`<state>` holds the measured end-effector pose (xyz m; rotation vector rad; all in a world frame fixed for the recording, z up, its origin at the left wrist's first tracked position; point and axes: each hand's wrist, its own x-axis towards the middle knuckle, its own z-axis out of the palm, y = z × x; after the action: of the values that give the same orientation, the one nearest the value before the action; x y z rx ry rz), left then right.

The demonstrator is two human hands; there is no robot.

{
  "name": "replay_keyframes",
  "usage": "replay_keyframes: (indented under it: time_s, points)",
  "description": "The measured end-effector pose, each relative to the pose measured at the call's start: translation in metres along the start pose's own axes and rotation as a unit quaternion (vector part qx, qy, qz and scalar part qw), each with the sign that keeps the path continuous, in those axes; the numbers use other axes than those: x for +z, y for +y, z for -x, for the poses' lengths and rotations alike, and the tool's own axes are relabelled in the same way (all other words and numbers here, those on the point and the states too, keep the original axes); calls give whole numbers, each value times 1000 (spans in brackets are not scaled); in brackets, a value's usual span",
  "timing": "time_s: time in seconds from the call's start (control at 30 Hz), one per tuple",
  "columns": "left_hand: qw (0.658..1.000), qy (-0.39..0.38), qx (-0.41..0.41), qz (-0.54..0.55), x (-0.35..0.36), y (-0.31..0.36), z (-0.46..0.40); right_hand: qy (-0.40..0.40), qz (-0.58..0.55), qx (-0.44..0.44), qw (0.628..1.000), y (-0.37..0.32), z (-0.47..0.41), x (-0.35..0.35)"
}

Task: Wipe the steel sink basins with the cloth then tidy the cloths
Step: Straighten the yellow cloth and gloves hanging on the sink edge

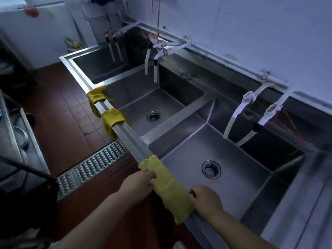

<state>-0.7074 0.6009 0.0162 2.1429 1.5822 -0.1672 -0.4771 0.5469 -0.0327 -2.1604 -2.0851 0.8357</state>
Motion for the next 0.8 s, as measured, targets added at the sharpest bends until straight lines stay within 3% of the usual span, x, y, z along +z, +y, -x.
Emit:
replay_keyframes:
  time_s: [0.1,0.37,0.6,0.8]
  points:
    - [998,-47,24,-27,3,-4,-34,-7,-13,11,1000,-2,-2,11]
    - [972,-60,154,-166,3,-26,-104,31,-47,115,992,-14,-4,29]
    - [960,-53,228,-154,4,-34,-131,102,-41,190,976,-25,-6,28]
    - [946,33,312,-84,-25,-35,-139,230,-69,232,942,-32,6,-15]
